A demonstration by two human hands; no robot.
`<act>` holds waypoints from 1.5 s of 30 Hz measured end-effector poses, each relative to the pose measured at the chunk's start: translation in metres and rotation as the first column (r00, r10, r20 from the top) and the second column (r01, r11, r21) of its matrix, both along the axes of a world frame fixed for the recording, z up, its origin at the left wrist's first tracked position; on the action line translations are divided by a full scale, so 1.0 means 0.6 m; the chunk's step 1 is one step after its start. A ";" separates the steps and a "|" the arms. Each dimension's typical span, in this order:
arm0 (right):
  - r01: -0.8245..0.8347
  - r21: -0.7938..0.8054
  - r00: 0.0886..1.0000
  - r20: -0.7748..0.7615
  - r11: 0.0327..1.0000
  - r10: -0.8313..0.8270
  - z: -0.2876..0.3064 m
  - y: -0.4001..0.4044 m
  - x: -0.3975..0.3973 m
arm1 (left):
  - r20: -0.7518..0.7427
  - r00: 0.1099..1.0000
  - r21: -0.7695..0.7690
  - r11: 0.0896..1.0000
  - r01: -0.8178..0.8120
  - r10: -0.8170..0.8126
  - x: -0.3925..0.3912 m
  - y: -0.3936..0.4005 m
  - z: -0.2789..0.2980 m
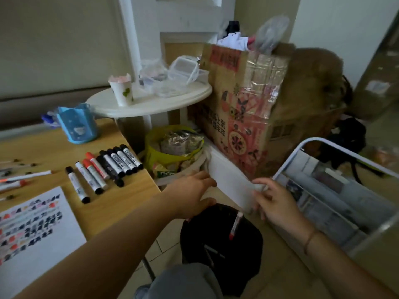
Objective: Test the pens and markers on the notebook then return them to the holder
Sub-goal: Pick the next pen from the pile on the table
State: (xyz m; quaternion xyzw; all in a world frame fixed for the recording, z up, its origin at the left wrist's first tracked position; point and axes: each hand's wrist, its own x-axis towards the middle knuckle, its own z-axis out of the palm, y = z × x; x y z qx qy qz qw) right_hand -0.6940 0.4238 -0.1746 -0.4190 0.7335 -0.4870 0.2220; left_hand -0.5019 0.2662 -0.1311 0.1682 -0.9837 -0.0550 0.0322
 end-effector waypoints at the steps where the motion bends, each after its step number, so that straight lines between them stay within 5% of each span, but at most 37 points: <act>1: 0.028 0.008 1.000 -0.010 1.000 -0.028 -0.005 0.003 -0.007 | 0.010 1.000 -0.028 1.000 0.000 0.000 0.000 -0.005 -0.001; 9: -0.065 -0.080 0.995 -0.080 0.995 0.059 0.056 -0.081 0.065 | -0.124 0.941 -0.061 0.944 -0.325 0.316 0.140 -0.071 0.057; 14: -0.348 -0.124 0.921 -0.230 0.929 0.314 0.115 -0.201 0.214 | -0.133 0.682 0.041 0.691 -0.721 0.719 0.333 -0.100 0.066; 19: -0.570 -0.010 0.690 -0.549 0.821 0.472 0.147 -0.342 0.409 | -0.119 0.440 0.130 0.453 -0.882 0.890 0.465 -0.092 0.028; 25: -0.620 0.185 0.388 -0.772 0.763 0.503 0.133 -0.511 0.600 | -0.339 0.538 0.166 0.611 -0.774 0.772 0.524 -0.056 0.000; 30: -0.534 0.306 0.254 -0.831 0.788 0.495 0.097 -0.571 0.667 | -0.453 0.485 0.229 0.624 -0.748 0.748 0.549 -0.041 0.005; 35: -0.495 0.251 0.282 -0.859 0.832 0.426 0.098 -0.567 0.681 | -0.496 0.399 0.327 0.591 -0.737 0.771 0.562 -0.043 0.013; 38: -0.548 0.105 0.470 -0.782 0.830 0.410 0.124 -0.506 0.655 | -0.548 0.303 0.365 0.548 -0.752 0.780 0.575 -0.046 0.020; 42: -0.643 -0.126 0.721 -0.431 0.755 0.543 0.166 -0.367 0.612 | -0.566 0.256 0.258 0.463 -0.848 0.784 0.581 -0.040 0.030; 45: -0.669 -0.248 0.736 -0.092 0.701 0.670 0.187 -0.292 0.592 | -0.587 0.342 0.114 0.493 -0.863 0.734 0.566 -0.019 0.036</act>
